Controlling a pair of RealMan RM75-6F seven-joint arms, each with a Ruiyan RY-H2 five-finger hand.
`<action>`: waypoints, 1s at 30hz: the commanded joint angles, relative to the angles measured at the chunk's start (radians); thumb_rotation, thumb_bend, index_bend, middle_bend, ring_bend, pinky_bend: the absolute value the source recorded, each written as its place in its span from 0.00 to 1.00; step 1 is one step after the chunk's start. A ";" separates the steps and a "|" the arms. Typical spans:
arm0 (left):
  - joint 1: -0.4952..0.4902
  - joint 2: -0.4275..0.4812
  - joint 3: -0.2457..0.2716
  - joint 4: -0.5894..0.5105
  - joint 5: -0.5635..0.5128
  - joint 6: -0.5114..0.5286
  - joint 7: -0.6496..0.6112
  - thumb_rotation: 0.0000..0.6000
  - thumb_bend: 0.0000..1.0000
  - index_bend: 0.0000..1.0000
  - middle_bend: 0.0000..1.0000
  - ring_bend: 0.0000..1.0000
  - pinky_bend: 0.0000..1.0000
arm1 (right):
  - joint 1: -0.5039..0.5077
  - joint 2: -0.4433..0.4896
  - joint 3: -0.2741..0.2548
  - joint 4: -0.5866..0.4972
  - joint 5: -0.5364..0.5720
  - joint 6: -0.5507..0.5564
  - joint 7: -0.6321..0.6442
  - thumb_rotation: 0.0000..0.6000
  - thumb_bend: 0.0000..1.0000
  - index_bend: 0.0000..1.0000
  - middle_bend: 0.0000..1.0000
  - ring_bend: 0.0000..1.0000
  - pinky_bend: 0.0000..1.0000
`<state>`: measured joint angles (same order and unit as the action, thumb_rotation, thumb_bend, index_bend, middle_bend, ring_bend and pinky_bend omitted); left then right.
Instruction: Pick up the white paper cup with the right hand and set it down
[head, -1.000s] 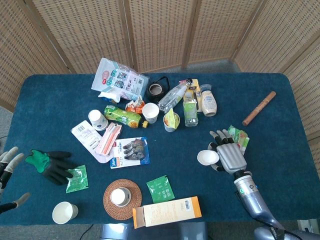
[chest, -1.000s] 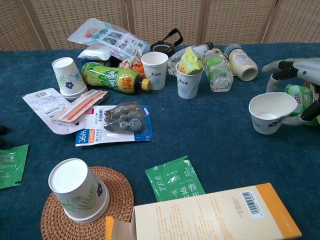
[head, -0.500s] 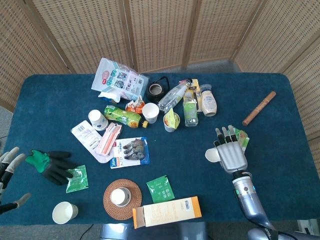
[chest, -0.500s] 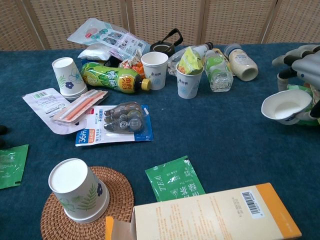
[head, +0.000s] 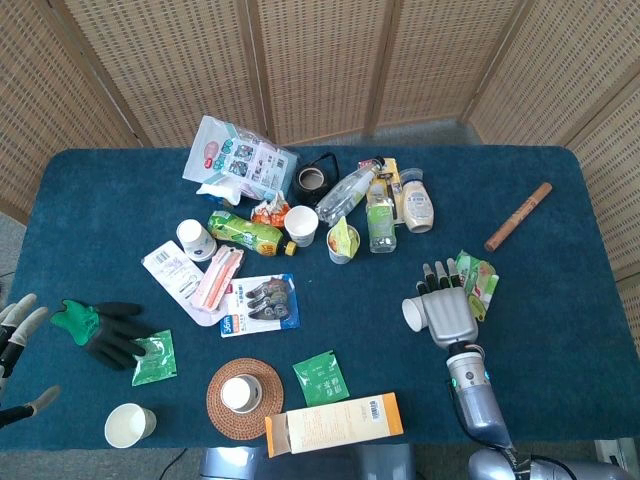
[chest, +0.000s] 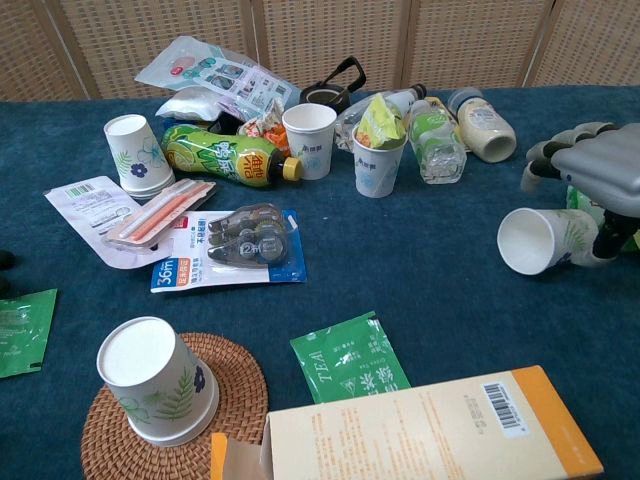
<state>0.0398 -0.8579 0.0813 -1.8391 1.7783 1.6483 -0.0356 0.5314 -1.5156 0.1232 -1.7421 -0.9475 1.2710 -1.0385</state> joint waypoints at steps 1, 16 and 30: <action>0.000 0.000 0.000 0.000 0.000 0.000 0.000 1.00 0.22 0.00 0.00 0.00 0.00 | 0.002 0.019 -0.007 -0.023 0.002 -0.017 0.031 1.00 0.18 0.09 0.00 0.00 0.00; 0.001 -0.002 0.002 -0.001 0.003 0.000 0.007 1.00 0.22 0.00 0.00 0.00 0.00 | 0.041 0.168 -0.007 0.021 -0.044 -0.269 0.383 1.00 0.17 0.19 0.00 0.00 0.00; -0.002 -0.008 0.001 -0.005 -0.001 -0.011 0.023 1.00 0.22 0.00 0.00 0.00 0.00 | 0.064 0.187 -0.025 0.211 -0.170 -0.368 0.617 1.00 0.17 0.24 0.00 0.00 0.00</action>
<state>0.0378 -0.8659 0.0823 -1.8445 1.7768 1.6368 -0.0122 0.5921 -1.3292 0.1028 -1.5402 -1.1118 0.9110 -0.4291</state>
